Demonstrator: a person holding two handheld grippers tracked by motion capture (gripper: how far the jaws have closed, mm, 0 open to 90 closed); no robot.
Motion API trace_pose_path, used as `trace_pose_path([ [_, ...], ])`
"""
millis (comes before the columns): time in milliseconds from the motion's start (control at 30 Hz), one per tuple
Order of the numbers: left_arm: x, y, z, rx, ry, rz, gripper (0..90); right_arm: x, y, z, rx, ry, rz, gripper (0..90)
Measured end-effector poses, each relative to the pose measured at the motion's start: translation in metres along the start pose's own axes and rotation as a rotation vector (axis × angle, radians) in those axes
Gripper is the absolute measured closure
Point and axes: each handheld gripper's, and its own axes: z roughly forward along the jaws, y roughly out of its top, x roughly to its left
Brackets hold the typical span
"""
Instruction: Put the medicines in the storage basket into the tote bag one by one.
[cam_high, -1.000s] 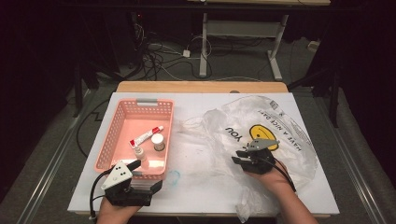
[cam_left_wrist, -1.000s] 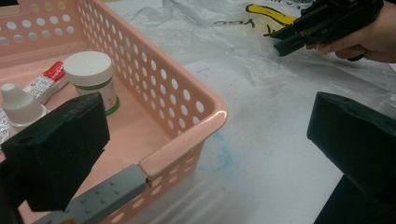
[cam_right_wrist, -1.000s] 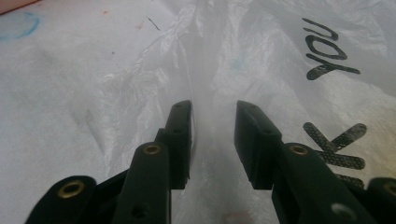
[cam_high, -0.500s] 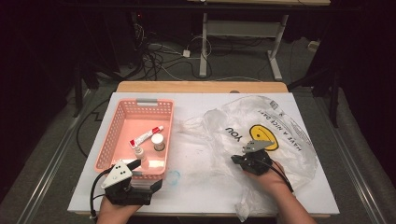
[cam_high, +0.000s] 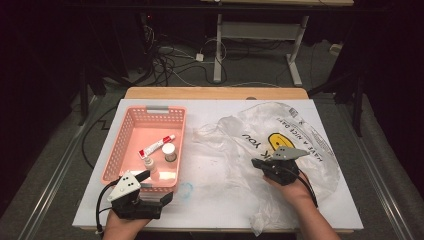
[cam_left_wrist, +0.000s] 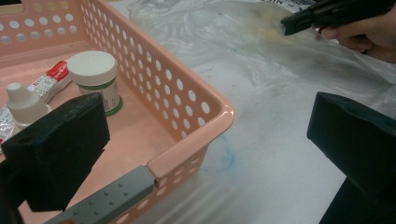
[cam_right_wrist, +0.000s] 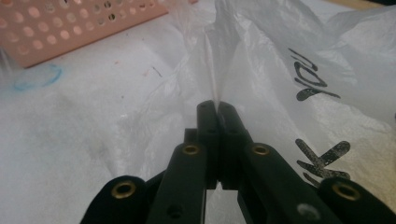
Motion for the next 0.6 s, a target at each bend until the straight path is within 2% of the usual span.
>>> trace_pose_path([
  [200, 0.001, 0.000, 0.000, 0.000, 0.002, 0.002, 0.0, 0.000, 0.007, -0.012, -0.070, -0.024, -0.007, 90.0],
  [300, 0.001, 0.000, 0.000, 0.000, 0.001, -0.001, 0.0, 0.000, 0.010, -0.017, -0.101, -0.015, 0.009, 90.0],
  [500, 0.000, 0.000, 0.001, -0.002, 0.001, 0.000, 0.0, 0.002, 0.017, -0.022, -0.133, -0.028, -0.011, 90.0],
  [600, 0.002, 0.001, 0.000, -0.006, 0.006, -0.011, 0.0, 0.002, 0.020, -0.022, -0.143, -0.029, 0.005, 90.0],
])
